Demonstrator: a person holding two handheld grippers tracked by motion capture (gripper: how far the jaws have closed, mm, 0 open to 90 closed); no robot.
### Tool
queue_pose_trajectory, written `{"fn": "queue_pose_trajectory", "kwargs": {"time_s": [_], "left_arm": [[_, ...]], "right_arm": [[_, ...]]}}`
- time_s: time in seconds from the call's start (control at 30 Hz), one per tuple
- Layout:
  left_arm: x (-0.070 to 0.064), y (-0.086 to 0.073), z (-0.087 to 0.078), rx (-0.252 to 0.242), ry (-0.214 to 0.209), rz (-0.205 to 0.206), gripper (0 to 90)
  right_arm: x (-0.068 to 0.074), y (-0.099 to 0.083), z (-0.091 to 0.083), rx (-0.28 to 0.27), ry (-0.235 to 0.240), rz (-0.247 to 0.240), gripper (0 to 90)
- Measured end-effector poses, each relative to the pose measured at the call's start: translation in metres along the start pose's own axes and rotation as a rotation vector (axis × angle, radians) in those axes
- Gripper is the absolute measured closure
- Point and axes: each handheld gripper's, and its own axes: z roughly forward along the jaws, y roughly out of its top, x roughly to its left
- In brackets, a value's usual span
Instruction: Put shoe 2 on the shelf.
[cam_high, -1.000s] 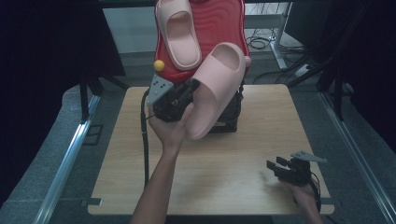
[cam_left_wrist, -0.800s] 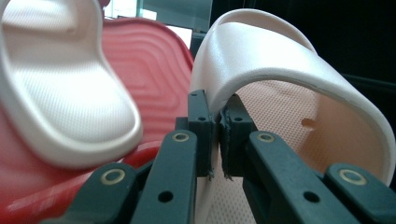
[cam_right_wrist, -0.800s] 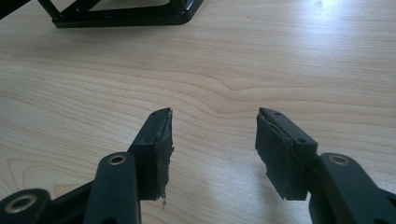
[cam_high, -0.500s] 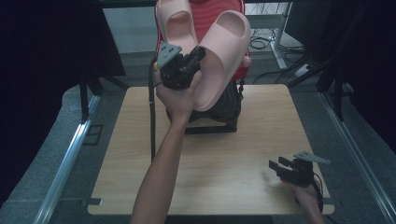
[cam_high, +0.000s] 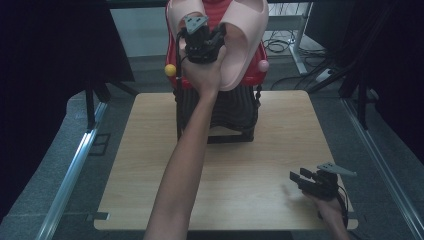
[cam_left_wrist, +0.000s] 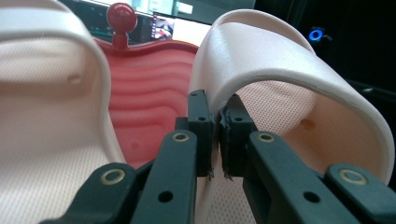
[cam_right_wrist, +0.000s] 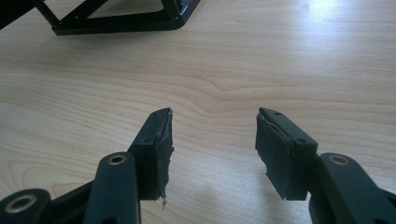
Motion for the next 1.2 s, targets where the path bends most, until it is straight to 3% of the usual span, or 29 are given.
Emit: {"fn": "queue_pose_trajectory", "kwargs": {"time_s": [0.37,0.43,0.53,0.7,1.1,1.2], "left_arm": [[-0.002,0.013,0.031,0.039,0.041,-0.020,84.6],[-0.004,0.016,0.035,0.041,0.053,-0.014,84.6],[-0.009,0.018,0.045,0.062,0.090,0.029,84.6],[-0.012,0.013,0.059,0.083,0.114,0.006,84.1],[-0.015,0.010,0.060,0.083,0.141,0.028,76.8],[-0.014,0.008,0.058,0.093,0.128,0.039,67.0]], "right_arm": [[0.002,-0.003,-0.004,0.000,0.013,0.000,46.2],[0.004,-0.002,-0.005,0.000,0.015,0.001,46.2],[0.005,-0.002,-0.005,-0.002,0.018,-0.005,46.2],[0.006,-0.001,-0.007,-0.009,0.021,-0.001,46.2],[0.005,-0.002,-0.007,-0.007,0.022,-0.005,46.2],[0.005,-0.002,-0.007,-0.010,0.020,-0.004,46.2]]}}
